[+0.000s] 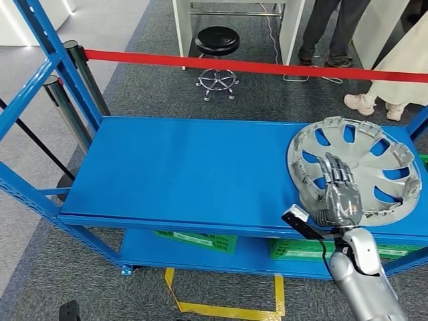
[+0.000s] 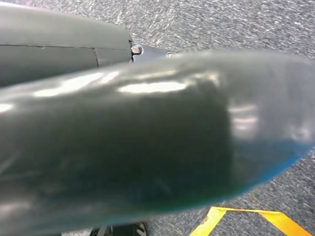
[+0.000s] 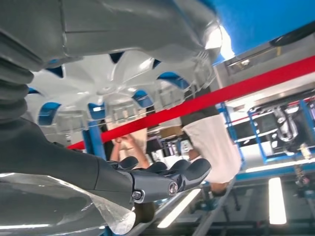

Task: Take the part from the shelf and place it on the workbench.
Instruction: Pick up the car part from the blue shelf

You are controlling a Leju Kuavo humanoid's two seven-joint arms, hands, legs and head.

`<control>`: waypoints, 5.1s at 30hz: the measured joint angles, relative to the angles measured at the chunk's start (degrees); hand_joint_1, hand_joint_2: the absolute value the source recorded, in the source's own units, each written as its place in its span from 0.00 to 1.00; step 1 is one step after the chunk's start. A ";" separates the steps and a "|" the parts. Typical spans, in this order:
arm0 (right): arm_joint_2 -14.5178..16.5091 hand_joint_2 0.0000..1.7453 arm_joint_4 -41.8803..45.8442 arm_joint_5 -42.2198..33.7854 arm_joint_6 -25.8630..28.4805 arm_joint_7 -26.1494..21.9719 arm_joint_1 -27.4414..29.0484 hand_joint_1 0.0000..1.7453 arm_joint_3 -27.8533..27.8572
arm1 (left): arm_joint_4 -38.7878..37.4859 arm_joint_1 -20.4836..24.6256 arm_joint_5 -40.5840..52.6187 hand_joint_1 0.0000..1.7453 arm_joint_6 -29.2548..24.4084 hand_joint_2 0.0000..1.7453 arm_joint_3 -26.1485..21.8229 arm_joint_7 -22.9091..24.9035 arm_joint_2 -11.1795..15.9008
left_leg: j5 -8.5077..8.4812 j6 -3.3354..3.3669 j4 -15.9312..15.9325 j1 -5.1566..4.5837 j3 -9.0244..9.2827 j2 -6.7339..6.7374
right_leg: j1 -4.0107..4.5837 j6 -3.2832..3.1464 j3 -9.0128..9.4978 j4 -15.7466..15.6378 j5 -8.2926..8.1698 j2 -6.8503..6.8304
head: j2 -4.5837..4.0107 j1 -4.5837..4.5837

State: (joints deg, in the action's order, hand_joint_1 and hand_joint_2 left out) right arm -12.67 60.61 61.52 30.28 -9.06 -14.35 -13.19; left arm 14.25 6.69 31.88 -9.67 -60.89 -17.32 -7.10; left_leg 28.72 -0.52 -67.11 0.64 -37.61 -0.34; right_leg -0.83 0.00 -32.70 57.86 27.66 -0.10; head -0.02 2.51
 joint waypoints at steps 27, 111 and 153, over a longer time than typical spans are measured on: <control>-0.61 1.00 0.10 -4.78 -8.53 -2.01 3.54 0.00 6.24 | -0.07 0.17 0.42 0.00 0.49 0.00 0.01 -0.08 0.51 | 5.55 0.01 -6.60 -0.29 -2.52 0.11 | -0.07 0.03 -0.26 0.06 -0.04 0.03 | 0.00 0.13; -7.68 1.00 -7.84 5.71 -2.10 1.48 2.81 1.00 7.38 | -0.24 -0.49 -0.14 0.00 -2.76 0.00 -1.28 -5.16 0.55 | -1.37 1.77 7.90 -0.27 4.21 -0.10 | 0.62 1.01 0.99 -0.12 0.83 -0.04 | 0.01 -0.17; -8.58 1.00 29.90 17.42 6.14 -3.75 20.27 1.00 4.90 | -0.22 1.53 -3.36 0.00 -3.13 1.00 -1.76 -12.50 0.15 | 0.52 1.86 -1.15 -0.79 -0.36 -0.01 | 0.46 0.06 0.89 0.84 1.70 0.14 | 0.00 -0.24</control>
State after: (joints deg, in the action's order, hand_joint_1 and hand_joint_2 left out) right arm -21.25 90.51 78.94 36.41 -12.81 5.93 -8.28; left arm 14.03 8.22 28.53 -12.80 -62.65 -29.82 -6.95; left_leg 29.24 1.34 -68.25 -0.15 -37.97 -0.35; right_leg -0.37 0.06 -31.82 58.70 29.36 0.04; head -0.02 2.27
